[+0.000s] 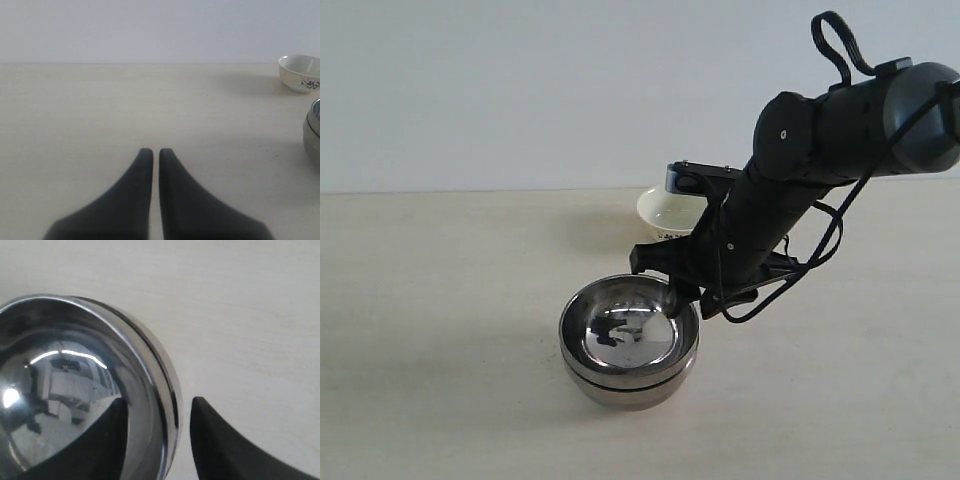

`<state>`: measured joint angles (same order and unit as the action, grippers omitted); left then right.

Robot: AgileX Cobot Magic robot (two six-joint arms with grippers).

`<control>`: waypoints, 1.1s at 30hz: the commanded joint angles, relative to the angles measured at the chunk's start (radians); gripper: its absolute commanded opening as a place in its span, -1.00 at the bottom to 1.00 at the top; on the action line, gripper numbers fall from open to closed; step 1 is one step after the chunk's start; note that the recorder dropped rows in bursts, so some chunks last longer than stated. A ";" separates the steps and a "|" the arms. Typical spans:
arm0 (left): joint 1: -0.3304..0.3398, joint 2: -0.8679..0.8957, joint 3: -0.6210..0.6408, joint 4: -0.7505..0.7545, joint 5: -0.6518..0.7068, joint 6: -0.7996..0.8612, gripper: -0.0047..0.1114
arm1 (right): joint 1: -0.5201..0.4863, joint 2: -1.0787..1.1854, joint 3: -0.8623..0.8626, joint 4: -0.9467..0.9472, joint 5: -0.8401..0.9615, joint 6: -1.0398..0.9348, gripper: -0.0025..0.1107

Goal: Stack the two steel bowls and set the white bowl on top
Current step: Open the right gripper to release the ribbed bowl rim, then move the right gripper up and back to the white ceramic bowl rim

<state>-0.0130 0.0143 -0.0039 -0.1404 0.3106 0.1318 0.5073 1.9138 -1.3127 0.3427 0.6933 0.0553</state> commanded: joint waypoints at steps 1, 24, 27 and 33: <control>0.003 -0.007 0.004 -0.008 0.001 -0.009 -0.85 | 0.003 -0.007 -0.006 0.006 0.015 -0.014 -0.23; 0.003 -0.007 0.004 -0.008 0.001 -0.009 -0.85 | 0.003 -0.178 -0.006 -0.301 0.099 0.129 -0.24; 0.003 -0.007 0.004 -0.008 0.001 -0.009 -0.85 | 0.001 -0.178 -0.006 -0.334 0.051 0.179 -0.24; 0.003 -0.007 0.004 -0.008 0.001 -0.009 -0.85 | -0.111 -0.153 -0.006 -0.331 -0.096 0.253 -0.24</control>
<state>-0.0130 0.0143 -0.0039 -0.1404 0.3106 0.1318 0.4368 1.7472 -1.3132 0.0230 0.6373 0.2968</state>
